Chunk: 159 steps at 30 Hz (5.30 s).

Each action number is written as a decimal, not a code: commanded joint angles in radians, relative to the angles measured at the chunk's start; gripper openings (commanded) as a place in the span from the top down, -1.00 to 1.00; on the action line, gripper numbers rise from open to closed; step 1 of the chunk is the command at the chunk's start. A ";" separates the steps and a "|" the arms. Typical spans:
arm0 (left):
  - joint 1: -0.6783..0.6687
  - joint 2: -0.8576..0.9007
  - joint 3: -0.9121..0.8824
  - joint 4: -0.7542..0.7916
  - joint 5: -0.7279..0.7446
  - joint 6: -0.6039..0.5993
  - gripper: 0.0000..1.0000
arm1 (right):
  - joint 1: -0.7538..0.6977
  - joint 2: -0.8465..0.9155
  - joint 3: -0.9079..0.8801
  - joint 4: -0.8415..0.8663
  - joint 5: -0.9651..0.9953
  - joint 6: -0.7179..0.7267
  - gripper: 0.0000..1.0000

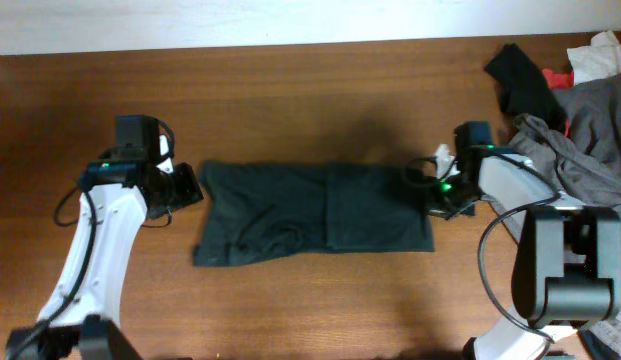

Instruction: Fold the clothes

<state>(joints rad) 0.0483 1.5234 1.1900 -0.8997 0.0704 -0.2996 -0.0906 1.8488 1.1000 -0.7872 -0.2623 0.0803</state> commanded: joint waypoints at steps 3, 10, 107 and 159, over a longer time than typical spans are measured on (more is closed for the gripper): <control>0.007 -0.060 0.034 -0.007 -0.003 -0.003 -0.08 | -0.071 -0.001 0.071 -0.058 0.057 -0.037 0.92; 0.007 -0.061 0.034 -0.006 -0.004 -0.003 -0.10 | -0.072 -0.001 0.080 -0.074 0.057 -0.040 0.92; 0.007 -0.061 0.034 -0.005 -0.015 -0.003 -0.34 | 0.633 0.029 0.602 -0.294 -0.097 0.121 0.92; 0.007 -0.061 0.034 -0.002 -0.008 -0.003 -0.36 | 0.821 0.253 0.600 -0.001 -0.275 0.255 0.92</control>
<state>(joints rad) 0.0483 1.4754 1.2083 -0.9039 0.0700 -0.3004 0.6907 2.0998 1.6905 -0.8024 -0.5220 0.3336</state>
